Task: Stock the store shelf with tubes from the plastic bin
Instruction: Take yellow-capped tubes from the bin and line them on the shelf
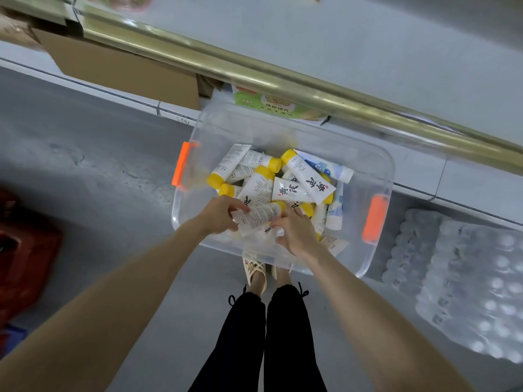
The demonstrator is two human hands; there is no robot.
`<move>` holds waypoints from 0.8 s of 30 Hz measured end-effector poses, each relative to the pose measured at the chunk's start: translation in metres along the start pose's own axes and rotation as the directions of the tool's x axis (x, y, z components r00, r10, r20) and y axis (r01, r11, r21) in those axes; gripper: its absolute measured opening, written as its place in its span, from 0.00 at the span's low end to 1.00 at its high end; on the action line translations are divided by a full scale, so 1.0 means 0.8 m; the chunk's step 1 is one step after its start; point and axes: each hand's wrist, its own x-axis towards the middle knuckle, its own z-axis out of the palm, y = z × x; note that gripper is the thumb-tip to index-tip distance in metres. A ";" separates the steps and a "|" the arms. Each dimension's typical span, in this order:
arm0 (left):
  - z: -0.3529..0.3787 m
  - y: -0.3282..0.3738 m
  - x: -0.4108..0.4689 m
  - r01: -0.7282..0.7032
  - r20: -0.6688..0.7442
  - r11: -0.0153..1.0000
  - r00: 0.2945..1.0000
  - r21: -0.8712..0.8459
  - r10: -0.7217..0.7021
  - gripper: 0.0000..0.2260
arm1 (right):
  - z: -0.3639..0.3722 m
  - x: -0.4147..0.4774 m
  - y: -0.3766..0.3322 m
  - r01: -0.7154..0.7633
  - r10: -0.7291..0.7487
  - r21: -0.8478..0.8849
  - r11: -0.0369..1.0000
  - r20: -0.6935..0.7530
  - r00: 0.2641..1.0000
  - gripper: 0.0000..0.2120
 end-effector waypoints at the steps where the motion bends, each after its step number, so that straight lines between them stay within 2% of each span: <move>1: -0.001 -0.001 0.000 -0.009 -0.019 1.000 1.000 -0.008 0.009 0.22 | 0.003 0.001 -0.002 0.015 -0.016 -0.035 0.999 -0.005 1.000 0.18; 6: -0.002 -0.009 0.004 -0.043 -0.097 0.998 0.995 -0.055 0.037 0.19 | 0.007 0.010 -0.003 0.054 -0.061 -0.137 0.989 -0.043 0.997 0.13; 13: 0.004 0.020 -0.010 -0.122 -0.207 0.991 0.972 -0.054 0.109 0.14 | -0.022 -0.017 0.006 0.113 -0.118 -0.051 0.992 -0.104 0.988 0.13; 16: -0.005 0.045 -0.025 -0.148 -0.210 0.989 0.967 -0.015 0.141 0.12 | -0.054 -0.035 0.011 0.029 -0.036 -0.058 0.998 -0.132 0.991 0.12; 19: -0.025 0.071 -0.049 -0.156 -0.198 0.984 0.965 0.091 0.172 0.11 | -0.096 -0.058 0.016 -0.110 0.120 0.074 0.991 -0.146 0.982 0.12; 24: -0.075 0.130 -0.101 -0.225 -0.243 0.967 0.938 0.115 0.247 0.10 | -0.190 -0.096 0.012 -0.145 0.179 0.234 0.961 -0.133 0.975 0.07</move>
